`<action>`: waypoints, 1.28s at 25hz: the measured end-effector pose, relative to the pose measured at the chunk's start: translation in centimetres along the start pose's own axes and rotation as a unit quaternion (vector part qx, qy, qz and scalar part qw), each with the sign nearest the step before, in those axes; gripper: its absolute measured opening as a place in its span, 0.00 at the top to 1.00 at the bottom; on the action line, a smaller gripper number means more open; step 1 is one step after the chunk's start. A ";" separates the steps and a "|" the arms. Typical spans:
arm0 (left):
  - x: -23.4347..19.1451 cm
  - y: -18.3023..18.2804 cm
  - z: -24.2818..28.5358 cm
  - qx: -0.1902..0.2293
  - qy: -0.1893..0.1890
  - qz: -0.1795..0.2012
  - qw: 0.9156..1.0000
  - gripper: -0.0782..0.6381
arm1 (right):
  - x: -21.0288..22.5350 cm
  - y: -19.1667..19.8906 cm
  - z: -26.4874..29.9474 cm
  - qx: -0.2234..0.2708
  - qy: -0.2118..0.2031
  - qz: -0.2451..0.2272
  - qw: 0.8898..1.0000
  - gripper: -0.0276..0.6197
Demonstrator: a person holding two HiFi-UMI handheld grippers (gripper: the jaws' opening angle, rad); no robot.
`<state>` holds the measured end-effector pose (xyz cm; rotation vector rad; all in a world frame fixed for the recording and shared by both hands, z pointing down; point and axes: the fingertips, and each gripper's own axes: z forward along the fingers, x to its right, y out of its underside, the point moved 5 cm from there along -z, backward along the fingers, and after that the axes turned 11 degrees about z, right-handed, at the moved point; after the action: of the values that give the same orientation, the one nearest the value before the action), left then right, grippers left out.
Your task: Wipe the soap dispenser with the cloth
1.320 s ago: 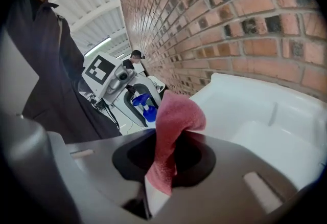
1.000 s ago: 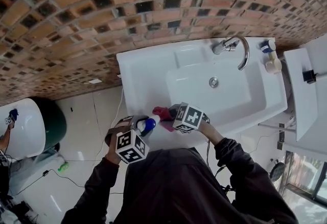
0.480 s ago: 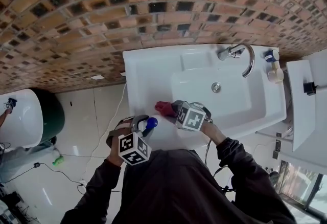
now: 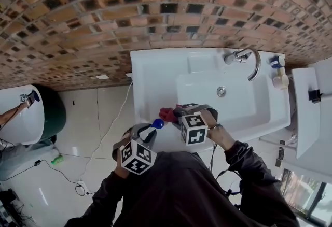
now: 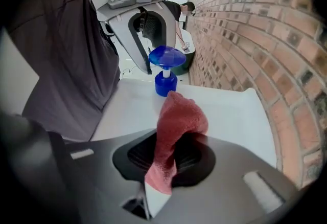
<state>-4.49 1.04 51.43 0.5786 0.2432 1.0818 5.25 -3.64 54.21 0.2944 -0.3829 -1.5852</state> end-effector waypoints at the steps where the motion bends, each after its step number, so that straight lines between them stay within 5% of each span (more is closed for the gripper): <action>1: 0.2 -0.3 0.2 0.006 -0.002 -0.006 1.000 0.75 | -0.3 0.1 0.0 0.001 -0.002 0.006 1.000 0.86; 18: 0.2 -1.8 1.8 0.022 0.045 0.038 0.998 0.62 | -6.1 -1.0 1.1 0.068 -0.037 0.158 0.984 0.86; 24: 0.7 -1.6 1.6 0.031 0.044 0.038 0.998 0.70 | -5.2 -0.2 0.0 0.091 -0.056 0.206 0.973 0.86; 28: 0.7 -1.5 1.6 0.033 0.037 0.043 0.998 0.70 | -2.1 0.5 -2.1 0.148 -0.079 0.296 0.940 0.86; 32: 0.7 -1.5 1.6 0.035 0.043 0.046 0.997 0.70 | 0.4 -0.3 -3.5 0.237 -0.168 0.400 0.869 0.86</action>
<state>-2.27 0.67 52.00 0.6123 0.3334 1.1913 6.44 -4.23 50.92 0.1877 -1.0275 -0.6920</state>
